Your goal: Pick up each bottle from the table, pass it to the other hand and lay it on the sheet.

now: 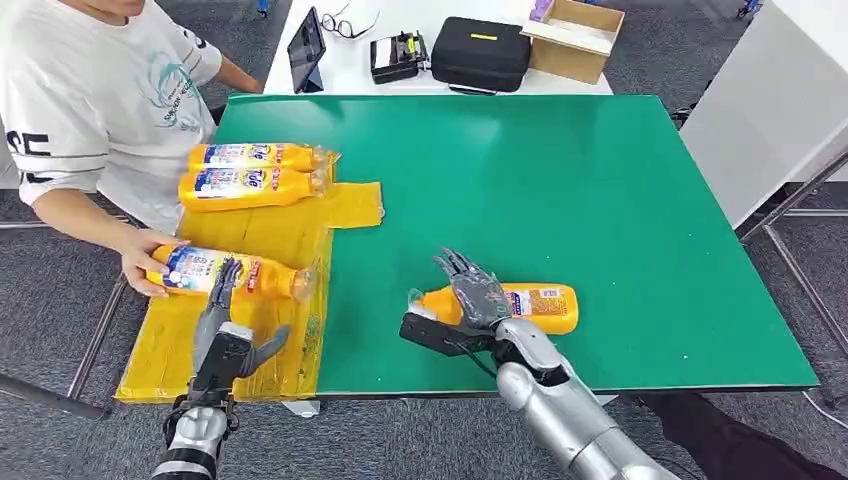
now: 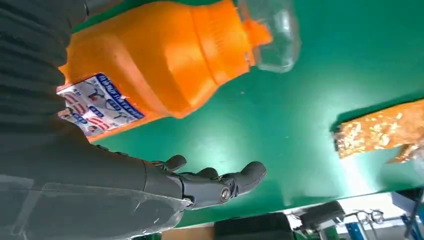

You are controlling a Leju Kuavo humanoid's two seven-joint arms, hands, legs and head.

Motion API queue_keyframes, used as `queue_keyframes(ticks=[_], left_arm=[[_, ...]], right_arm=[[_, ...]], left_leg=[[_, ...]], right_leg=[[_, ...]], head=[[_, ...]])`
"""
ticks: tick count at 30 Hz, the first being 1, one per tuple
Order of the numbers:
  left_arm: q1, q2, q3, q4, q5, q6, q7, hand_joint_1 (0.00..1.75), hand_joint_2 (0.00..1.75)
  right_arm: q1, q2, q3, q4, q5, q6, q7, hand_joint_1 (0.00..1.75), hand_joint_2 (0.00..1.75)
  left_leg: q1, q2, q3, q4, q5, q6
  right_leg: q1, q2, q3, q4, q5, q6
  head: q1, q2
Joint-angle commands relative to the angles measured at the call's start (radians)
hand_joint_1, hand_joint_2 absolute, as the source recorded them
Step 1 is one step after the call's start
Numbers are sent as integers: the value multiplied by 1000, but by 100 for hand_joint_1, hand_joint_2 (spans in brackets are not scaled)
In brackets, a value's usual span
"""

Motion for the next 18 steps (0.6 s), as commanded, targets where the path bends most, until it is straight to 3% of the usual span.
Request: queue_keyframes(ticks=[1, 8, 18], left_arm=[[-50, 5, -7, 80, 17, -26, 12, 0, 175], [-51, 6, -6, 83, 16, -25, 11, 0, 175], [-60, 7, -12, 99, 4, -1, -6, 0, 175]], right_arm=[[-40, -56, 72, 46, -23, 20, 2, 0, 175], [-40, -63, 72, 38, -25, 20, 2, 0, 175], [-89, -139, 117, 40, -56, 85, 21, 0, 175]], left_leg=[[1, 1, 5, 0, -2, 0], [0, 1, 2, 0, -1, 0], [1, 3, 6, 1, -3, 1]], right_leg=[[2, -1, 6, -1, -2, -4], [1, 0, 2, -1, -1, -2], [2, 1, 7, 0, -2, -5]], head=[[0, 0], [0, 0], [0, 0]])
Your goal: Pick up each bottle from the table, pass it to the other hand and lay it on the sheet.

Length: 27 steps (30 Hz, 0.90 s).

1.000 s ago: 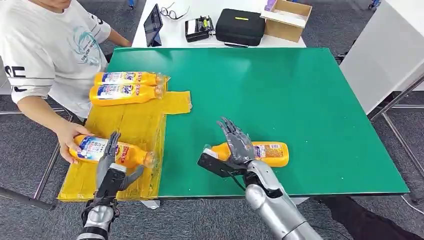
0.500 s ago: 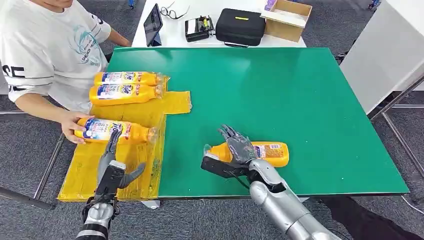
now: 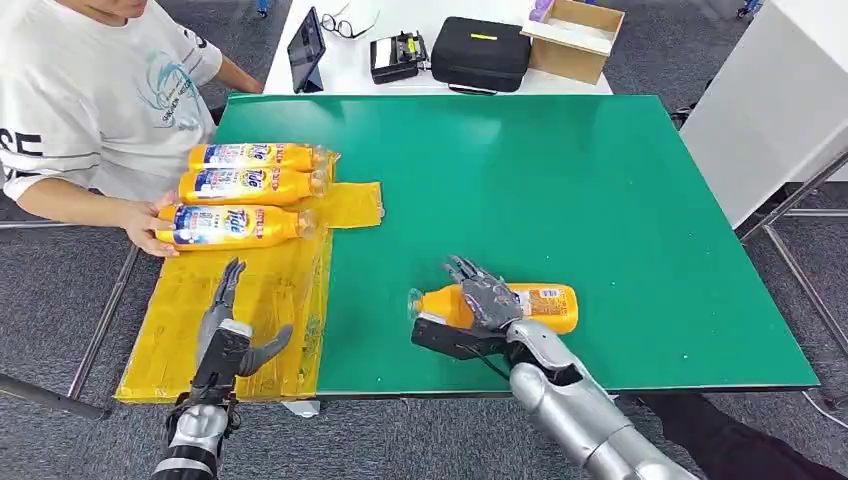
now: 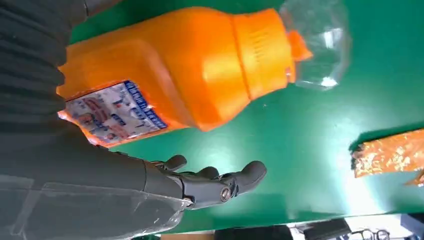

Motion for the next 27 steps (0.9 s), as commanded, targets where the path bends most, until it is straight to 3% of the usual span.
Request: queue_keyframes(ticks=[1, 11, 27], left_arm=[[-49, 7, -13, 79, -11, 19, -7, 0, 175], [-48, 9, -15, 105, -3, 15, -3, 0, 175], [-65, 12, -47, 135, -19, 21, -6, 0, 175]], right_arm=[[-83, -69, 80, 60, -6, 35, 28, 0, 175], [-85, -82, 59, 114, 5, 46, 73, 0, 175], [-93, -114, 69, 134, -34, 84, 52, 0, 175]], left_leg=[[0, 1, 2, 0, -1, 0], [0, 1, 3, 0, -1, 0], [1, 1, 5, 0, -2, 1]], right_leg=[[1, 0, 3, 0, -1, -2], [1, 0, 4, -1, -1, -2], [1, -1, 6, -2, -1, -3]], head=[[0, 0], [0, 0], [0, 0]])
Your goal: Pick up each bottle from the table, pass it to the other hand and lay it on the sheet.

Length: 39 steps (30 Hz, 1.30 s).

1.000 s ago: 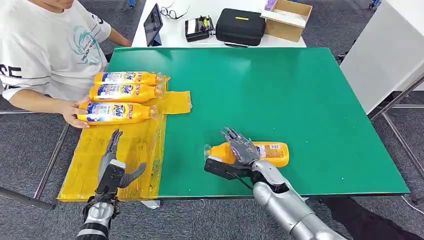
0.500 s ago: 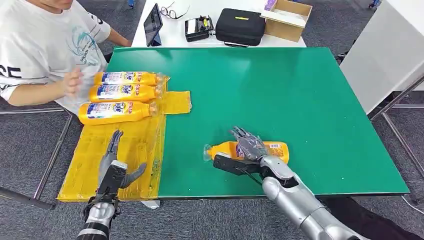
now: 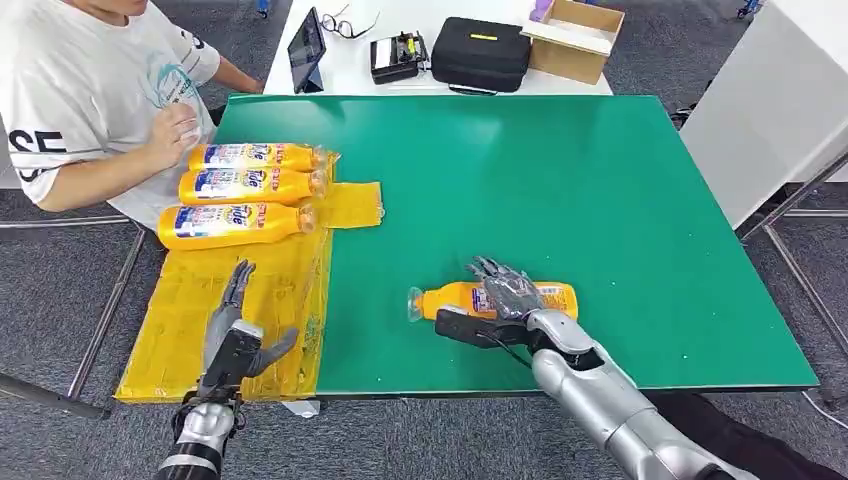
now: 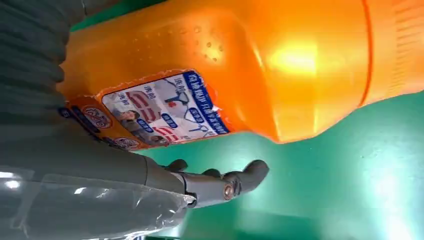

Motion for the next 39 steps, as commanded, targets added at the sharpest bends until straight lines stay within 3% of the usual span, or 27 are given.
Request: queue_keyframes(ticks=[1, 3, 8, 9, 10, 11, 18, 20, 30, 33, 36, 37, 38, 39], left_arm=[[-42, 11, -24, 76, 13, -4, 9, 0, 175], [-42, 12, -23, 78, 18, -9, 11, 0, 175], [-48, 10, -20, 86, 24, -11, 16, 0, 175], [-49, 10, -21, 87, 25, -12, 16, 0, 175], [-50, 10, -21, 88, 25, -11, 17, 0, 175], [-54, 10, -22, 92, 27, -14, 19, 0, 175], [-54, 9, -22, 93, 28, -14, 19, 0, 175], [-57, 10, -22, 98, 33, -18, 20, 0, 175], [-82, 4, -35, 135, 46, -20, 17, 0, 175], [-79, 1, -32, 129, 58, -25, 13, 0, 175], [-43, -25, -7, 58, 86, -69, 27, 0, 175], [-31, -35, -7, 30, 103, -100, 33, 0, 175], [-20, -47, -11, 2, 125, -134, 43, 0, 175], [-15, -51, -17, -14, 127, -138, 52, 0, 175]], right_arm=[[-29, -42, 39, 51, -1, 21, 6, 0, 175], [-28, -61, 45, 36, -10, 37, 9, 0, 175], [-28, -87, 54, 25, -16, 58, 12, 0, 175], [-29, -91, 56, 24, -19, 64, 12, 63, 175], [-31, -97, 61, 21, -22, 70, 11, 148, 175], [-35, -109, 69, 18, -28, 84, 9, 162, 175], [-37, -111, 70, 18, -29, 85, 9, 157, 175], [-46, -135, 93, 7, -43, 111, 7, 175, 175], [-39, -187, 125, -27, -116, 145, -18, 175, 175], [61, -103, -20, -95, -171, -46, -79, 175, 175], [228, 144, -256, -296, -107, -384, -184, 175, 175], [245, 185, -274, -371, -39, -462, -186, 175, 175], [266, 235, -309, -448, -51, -527, -205, 175, 175], [273, 236, -313, -485, -40, -515, -183, 175, 175]], left_leg=[[1, 1, 4, 0, -1, 0], [1, 2, 8, 0, -3, 1], [0, 0, 2, 0, -1, 0], [1, 0, 4, 0, -1, 0], [2, 1, 6, 0, -3, 0], [0, 0, 2, 0, -1, 0], [1, 2, 7, 0, -3, 0], [1, 0, 5, 0, -2, 0], [0, -1, 4, 0, -1, 0], [1, -1, 5, 0, -1, 0], [2, 1, 7, -1, -2, -1], [3, 3, 9, -2, -3, -1], [1, 5, 4, 0, -3, -1], [2, 8, 5, 1, -5, -1]], right_leg=[[1, -1, 4, -1, -1, -3], [3, -1, 9, -2, -3, -5], [1, -2, 3, -1, -1, -2], [1, -2, 5, -1, -1, -3], [3, -1, 8, -2, -2, -5], [1, -1, 3, -1, -1, -2], [2, -1, 9, -2, -2, -5], [1, -1, 7, -1, -1, -4], [1, -1, 5, -1, -1, -2], [1, -2, 6, -2, -1, -2], [3, 0, 8, -3, -1, -4], [4, 2, 9, -3, -2, -6], [2, 4, 4, 0, -1, -4], [3, 6, 4, 1, -2, -5]], head=[[0, 0], [0, 0], [0, 0], [0, 0], [0, 0], [0, 0], [0, 0], [0, 0], [0, 0], [0, 0], [0, 0], [0, 0], [0, 0], [0, 0]])
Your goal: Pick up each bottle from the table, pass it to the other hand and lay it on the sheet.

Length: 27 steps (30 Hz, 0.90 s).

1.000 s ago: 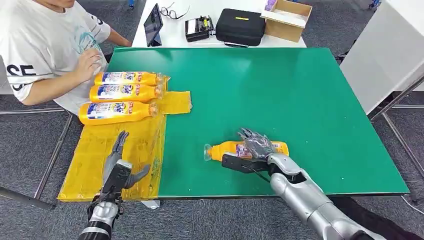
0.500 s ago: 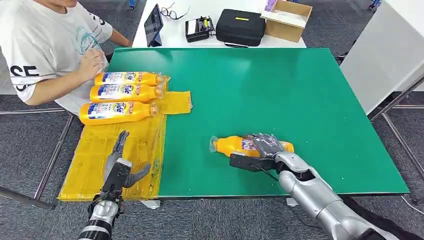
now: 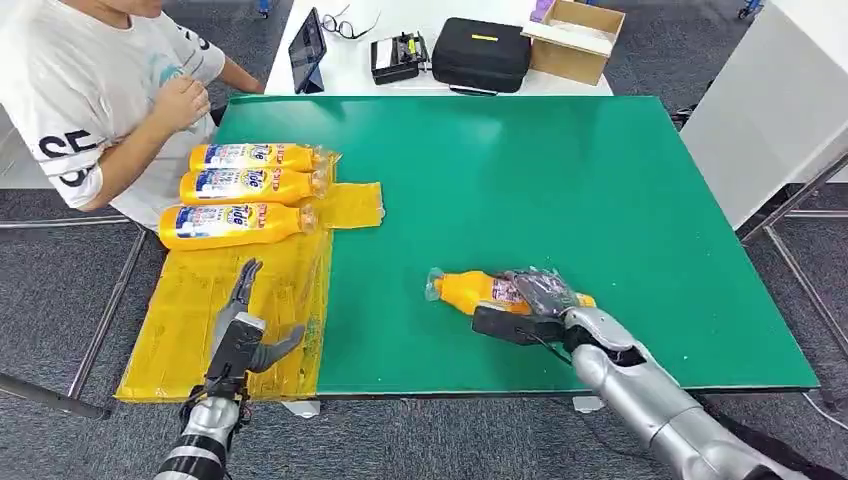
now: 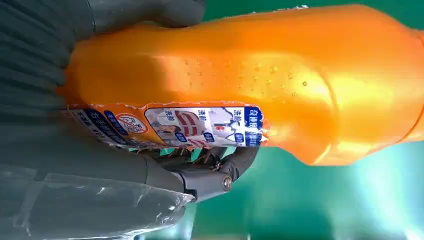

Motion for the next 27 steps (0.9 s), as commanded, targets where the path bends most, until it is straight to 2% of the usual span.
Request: queue_keyframes(ticks=[1, 2, 4, 6, 11, 14, 19, 24, 27], left_arm=[[25, -53, -6, -82, 88, -136, 47, 0, 175], [29, -58, -14, -97, 128, -185, 51, 0, 175], [32, -67, -44, -129, 210, -266, 81, 0, 175], [26, -69, -83, -152, 298, -344, 102, 0, 175], [24, -64, -92, -153, 308, -341, 110, 0, 175], [24, -59, -100, -153, 333, -359, 107, 0, 175], [51, -29, -176, -232, 436, -435, 122, 0, 175], [79, 4, -210, -271, 490, -510, 120, 0, 175], [92, 20, -253, -296, 520, -575, 119, 0, 175]], right_arm=[[218, 359, -334, -414, 136, -438, -100, 175, 175], [231, 391, -369, -443, 108, -523, -166, 175, 175], [256, 425, -429, -492, 65, -620, -247, 175, 175], [272, 441, -474, -510, 63, -676, -297, 175, 175], [273, 439, -480, -499, 52, -678, -312, 175, 175], [273, 457, -495, -494, 39, -694, -330, 175, 175], [281, 467, -549, -434, -22, -638, -357, 175, 175], [289, 515, -542, -273, -104, -518, -391, 175, 175], [289, 543, -528, -164, -152, -457, -424, 175, 175]], left_leg=[[1, 8, 2, 1, -4, -1], [1, 5, 1, 1, -3, -1], [1, 1, 1, 0, -2, -1], [1, -1, -1, 1, -2, 0], [2, 3, 3, 1, -3, 0], [0, 2, 1, 0, -2, -1], [0, 2, 3, 0, -3, -1], [1, 6, 7, -2, -4, -1], [0, 4, 5, -2, -2, -1]], right_leg=[[2, 6, -1, 2, -2, -4], [2, 3, -2, 2, -2, -4], [1, -1, -2, 1, -2, -3], [1, -3, -3, 2, -3, -3], [1, -1, 2, -1, -3, -4], [-1, 0, -1, 0, -1, -3], [1, -1, 1, -1, -2, -4], [1, 3, 5, -3, -2, -4], [1, 1, 2, -3, -1, -3]], head=[[0, 0], [-1, 0], [-2, 0], [0, 0], [0, 0], [0, 0], [0, 0], [0, 0], [0, 0]])
